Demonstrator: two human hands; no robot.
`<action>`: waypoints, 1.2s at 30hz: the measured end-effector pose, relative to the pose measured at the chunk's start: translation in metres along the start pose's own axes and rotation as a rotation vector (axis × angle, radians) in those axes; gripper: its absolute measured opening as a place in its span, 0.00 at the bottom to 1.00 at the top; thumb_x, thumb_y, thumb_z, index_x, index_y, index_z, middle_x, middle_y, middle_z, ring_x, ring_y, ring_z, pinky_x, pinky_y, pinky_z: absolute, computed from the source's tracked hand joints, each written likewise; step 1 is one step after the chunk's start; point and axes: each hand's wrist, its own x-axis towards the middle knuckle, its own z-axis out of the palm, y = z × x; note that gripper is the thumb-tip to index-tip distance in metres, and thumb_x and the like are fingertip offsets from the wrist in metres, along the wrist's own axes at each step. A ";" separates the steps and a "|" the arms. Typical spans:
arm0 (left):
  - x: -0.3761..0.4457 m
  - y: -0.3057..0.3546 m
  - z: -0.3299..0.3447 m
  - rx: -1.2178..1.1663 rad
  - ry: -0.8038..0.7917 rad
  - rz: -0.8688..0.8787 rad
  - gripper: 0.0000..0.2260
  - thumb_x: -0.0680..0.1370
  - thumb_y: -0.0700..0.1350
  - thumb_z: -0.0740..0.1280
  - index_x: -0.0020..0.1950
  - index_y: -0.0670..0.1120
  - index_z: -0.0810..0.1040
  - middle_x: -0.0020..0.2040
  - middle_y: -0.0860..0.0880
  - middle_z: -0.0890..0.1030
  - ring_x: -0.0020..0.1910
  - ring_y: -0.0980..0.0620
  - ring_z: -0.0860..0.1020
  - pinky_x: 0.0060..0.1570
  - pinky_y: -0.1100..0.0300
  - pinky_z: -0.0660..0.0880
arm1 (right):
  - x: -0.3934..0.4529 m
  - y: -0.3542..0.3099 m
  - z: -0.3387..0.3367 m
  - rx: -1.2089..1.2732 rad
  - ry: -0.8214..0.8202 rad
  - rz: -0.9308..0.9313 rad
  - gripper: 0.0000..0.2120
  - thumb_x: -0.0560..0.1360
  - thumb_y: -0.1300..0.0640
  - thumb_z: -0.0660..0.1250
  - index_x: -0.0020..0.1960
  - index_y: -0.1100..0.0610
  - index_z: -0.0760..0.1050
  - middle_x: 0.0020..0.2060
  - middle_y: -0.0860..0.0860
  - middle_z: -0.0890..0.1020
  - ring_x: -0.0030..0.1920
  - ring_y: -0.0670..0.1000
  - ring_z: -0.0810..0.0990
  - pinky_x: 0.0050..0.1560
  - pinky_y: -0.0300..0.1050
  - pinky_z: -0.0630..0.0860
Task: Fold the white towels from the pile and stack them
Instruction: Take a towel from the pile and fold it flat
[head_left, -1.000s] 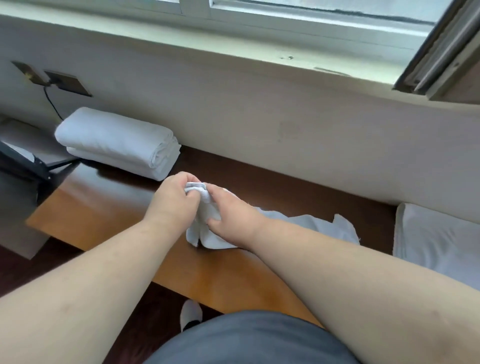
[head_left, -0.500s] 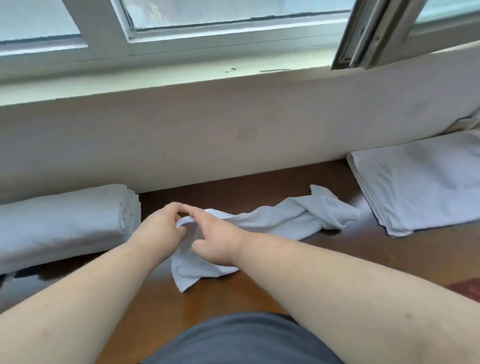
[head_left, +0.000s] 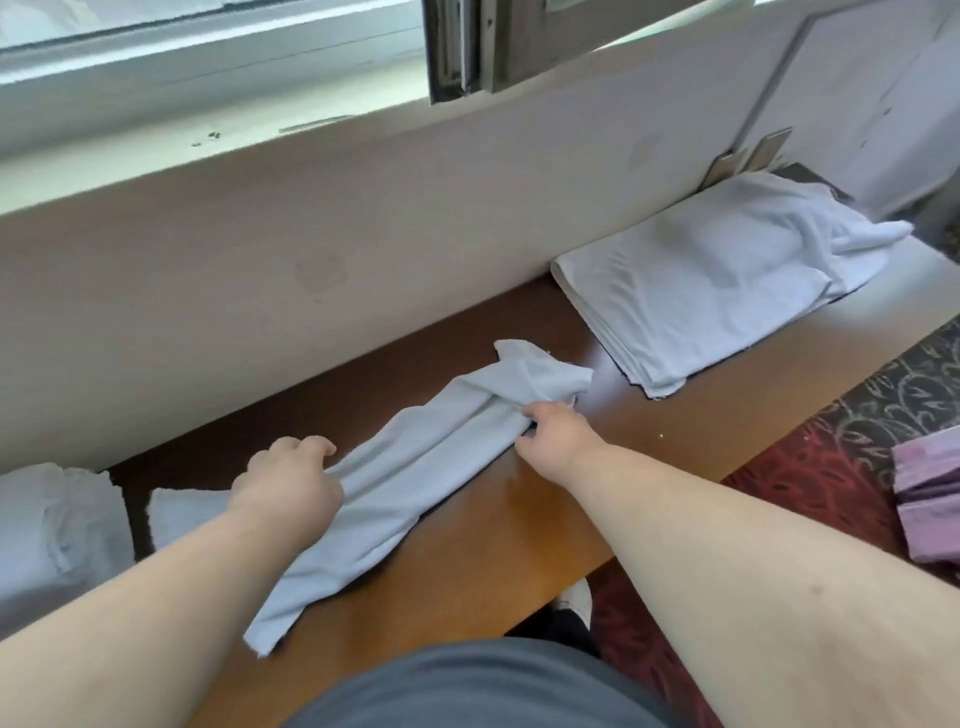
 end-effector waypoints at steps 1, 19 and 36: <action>0.000 0.014 0.000 -0.012 -0.006 0.036 0.22 0.76 0.53 0.62 0.71 0.57 0.66 0.67 0.51 0.69 0.61 0.47 0.70 0.52 0.54 0.72 | 0.008 0.010 -0.007 -0.031 0.006 0.011 0.24 0.77 0.50 0.62 0.73 0.48 0.69 0.69 0.55 0.70 0.68 0.59 0.68 0.69 0.51 0.69; 0.017 0.215 -0.025 -1.078 -0.430 -0.234 0.30 0.76 0.59 0.67 0.75 0.53 0.61 0.54 0.53 0.82 0.51 0.51 0.82 0.53 0.56 0.76 | 0.036 0.016 -0.068 0.107 0.049 -0.520 0.10 0.73 0.64 0.61 0.49 0.50 0.69 0.45 0.47 0.76 0.43 0.52 0.76 0.42 0.43 0.69; 0.003 0.244 -0.040 -1.555 -0.143 -0.562 0.09 0.80 0.47 0.66 0.59 0.47 0.77 0.52 0.46 0.80 0.42 0.52 0.80 0.33 0.60 0.77 | 0.082 0.022 -0.137 0.089 -0.243 -0.384 0.05 0.70 0.49 0.68 0.44 0.49 0.78 0.40 0.48 0.83 0.41 0.50 0.81 0.38 0.44 0.77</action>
